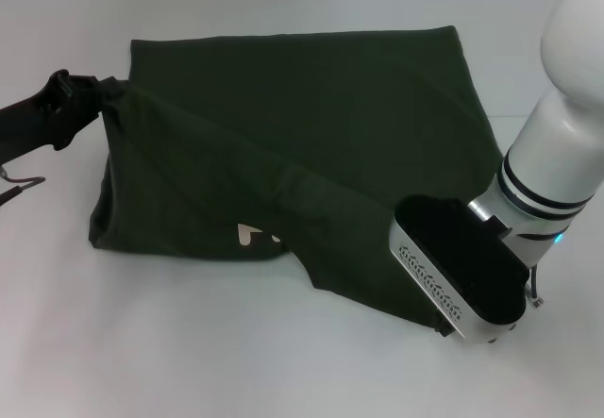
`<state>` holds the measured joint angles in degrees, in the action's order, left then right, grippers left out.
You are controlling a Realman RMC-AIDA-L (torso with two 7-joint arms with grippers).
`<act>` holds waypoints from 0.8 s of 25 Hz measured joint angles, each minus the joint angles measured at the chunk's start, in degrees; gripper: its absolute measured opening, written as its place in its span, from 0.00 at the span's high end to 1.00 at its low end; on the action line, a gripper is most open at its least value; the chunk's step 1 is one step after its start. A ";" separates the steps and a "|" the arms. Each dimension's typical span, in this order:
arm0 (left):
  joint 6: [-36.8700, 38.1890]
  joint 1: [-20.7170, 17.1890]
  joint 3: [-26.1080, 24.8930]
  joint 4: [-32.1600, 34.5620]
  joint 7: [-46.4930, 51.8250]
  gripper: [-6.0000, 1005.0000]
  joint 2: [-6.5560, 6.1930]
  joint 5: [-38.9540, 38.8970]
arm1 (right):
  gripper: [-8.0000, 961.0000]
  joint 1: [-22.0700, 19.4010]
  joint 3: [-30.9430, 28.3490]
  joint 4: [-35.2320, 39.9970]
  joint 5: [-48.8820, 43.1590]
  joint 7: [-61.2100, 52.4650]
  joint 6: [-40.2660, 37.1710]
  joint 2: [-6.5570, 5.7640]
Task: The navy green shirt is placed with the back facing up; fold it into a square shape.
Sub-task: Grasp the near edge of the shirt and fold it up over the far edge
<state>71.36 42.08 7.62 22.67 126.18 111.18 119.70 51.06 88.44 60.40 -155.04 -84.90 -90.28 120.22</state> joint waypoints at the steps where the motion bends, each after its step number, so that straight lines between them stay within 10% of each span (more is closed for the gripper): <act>1: 0.01 0.00 0.02 0.00 -0.02 0.97 0.00 0.00 | 0.88 0.00 -0.01 0.00 0.00 0.00 -0.01 0.00; 13: 0.14 0.02 0.03 0.00 -0.06 0.96 0.00 0.00 | 0.94 0.37 -4.39 0.45 0.27 0.94 -2.73 -0.30; 20: 0.14 -0.30 0.02 0.00 -0.06 0.96 0.00 0.00 | 0.95 1.68 -18.78 0.57 0.42 2.66 -9.05 -0.77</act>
<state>71.49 41.78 7.64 22.67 126.12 111.18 119.70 52.74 69.66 60.97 -154.62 -82.24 -99.33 119.45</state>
